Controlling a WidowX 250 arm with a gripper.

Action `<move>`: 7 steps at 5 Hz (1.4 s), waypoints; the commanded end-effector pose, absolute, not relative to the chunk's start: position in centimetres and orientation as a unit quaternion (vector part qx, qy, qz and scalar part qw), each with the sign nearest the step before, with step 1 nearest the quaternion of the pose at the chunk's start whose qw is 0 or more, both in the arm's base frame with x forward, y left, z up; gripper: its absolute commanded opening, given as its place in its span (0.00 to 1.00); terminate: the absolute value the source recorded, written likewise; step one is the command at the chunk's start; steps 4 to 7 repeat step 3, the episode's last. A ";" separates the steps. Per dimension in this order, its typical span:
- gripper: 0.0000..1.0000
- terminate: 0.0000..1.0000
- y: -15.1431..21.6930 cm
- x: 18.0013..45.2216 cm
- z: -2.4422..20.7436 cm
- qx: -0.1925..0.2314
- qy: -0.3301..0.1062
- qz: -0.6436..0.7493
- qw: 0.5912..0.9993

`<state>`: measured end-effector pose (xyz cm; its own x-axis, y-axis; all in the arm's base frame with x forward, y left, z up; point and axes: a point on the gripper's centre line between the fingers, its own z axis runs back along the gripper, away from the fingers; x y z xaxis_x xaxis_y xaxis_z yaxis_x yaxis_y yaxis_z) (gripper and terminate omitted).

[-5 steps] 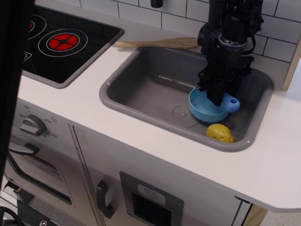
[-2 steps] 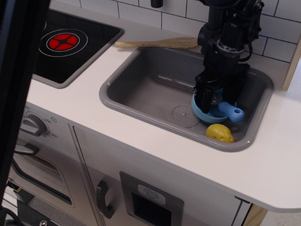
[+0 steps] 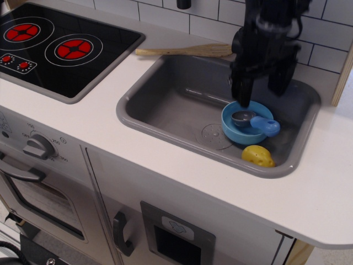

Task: Put spoon in bowl sink

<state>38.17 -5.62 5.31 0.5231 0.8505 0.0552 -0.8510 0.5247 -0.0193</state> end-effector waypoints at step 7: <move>1.00 1.00 -4.1 38.6 9.5 -0.025 -0.071 0.495 0.866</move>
